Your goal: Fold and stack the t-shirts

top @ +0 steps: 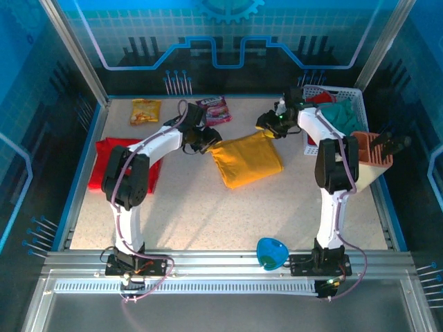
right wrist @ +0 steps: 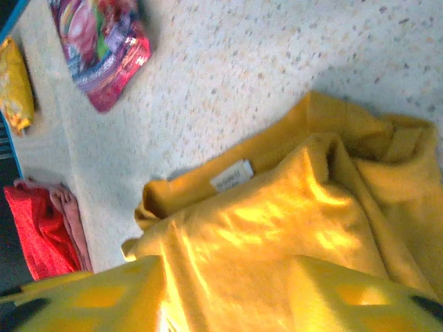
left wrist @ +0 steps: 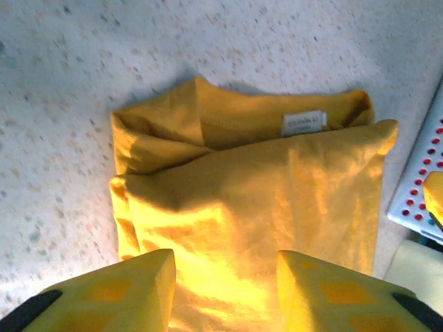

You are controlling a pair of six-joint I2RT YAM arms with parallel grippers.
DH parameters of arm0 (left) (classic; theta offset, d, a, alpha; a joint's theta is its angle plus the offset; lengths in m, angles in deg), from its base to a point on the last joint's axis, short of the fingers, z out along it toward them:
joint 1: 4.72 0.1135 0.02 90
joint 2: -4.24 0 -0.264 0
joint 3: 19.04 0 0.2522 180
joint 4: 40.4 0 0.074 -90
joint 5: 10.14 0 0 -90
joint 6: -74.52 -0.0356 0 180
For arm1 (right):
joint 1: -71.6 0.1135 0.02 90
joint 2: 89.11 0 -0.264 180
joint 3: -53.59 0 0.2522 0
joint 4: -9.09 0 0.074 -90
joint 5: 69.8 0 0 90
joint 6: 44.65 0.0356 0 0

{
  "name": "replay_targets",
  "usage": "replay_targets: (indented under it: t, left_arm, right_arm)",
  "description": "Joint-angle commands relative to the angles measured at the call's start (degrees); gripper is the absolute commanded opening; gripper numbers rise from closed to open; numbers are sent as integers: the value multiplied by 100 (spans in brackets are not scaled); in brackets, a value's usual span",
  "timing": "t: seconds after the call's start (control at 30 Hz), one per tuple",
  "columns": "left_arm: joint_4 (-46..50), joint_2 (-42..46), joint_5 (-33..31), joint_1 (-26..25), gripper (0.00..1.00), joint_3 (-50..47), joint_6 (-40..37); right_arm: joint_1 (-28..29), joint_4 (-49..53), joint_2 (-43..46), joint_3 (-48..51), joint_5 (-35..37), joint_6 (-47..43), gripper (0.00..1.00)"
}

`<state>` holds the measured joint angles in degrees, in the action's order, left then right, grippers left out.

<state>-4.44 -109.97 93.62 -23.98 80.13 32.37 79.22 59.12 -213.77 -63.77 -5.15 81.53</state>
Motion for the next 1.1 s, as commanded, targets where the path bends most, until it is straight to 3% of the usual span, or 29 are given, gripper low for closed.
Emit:
replay_targets:
  t: [0.0,0.07,0.27,0.47,0.83,1.07]
  left_arm:
    - [185,-42,-283,218,46,25,-136]
    - [137,138,-460,281,49,-153,-157]
    - [163,702,-477,139,51,-515,-185]
    - [-396,691,166,-445,51,-402,396]
    - [-2033,-529,572,-859,50,28,1467]
    - [-2088,-1339,553,-780,49,118,1537]
  right_arm:
    - [108,-91,-81,-249,-7,-230,68]
    - [134,-66,158,-60,194,-315,75]
    - [262,139,1382,977,779,-505,77]
    - [240,-858,2064,1999,-455,-58,77]
    - [332,-3648,468,1952,-1418,1792,79]
    - [266,-3488,-269,1721,-1148,1782,79]
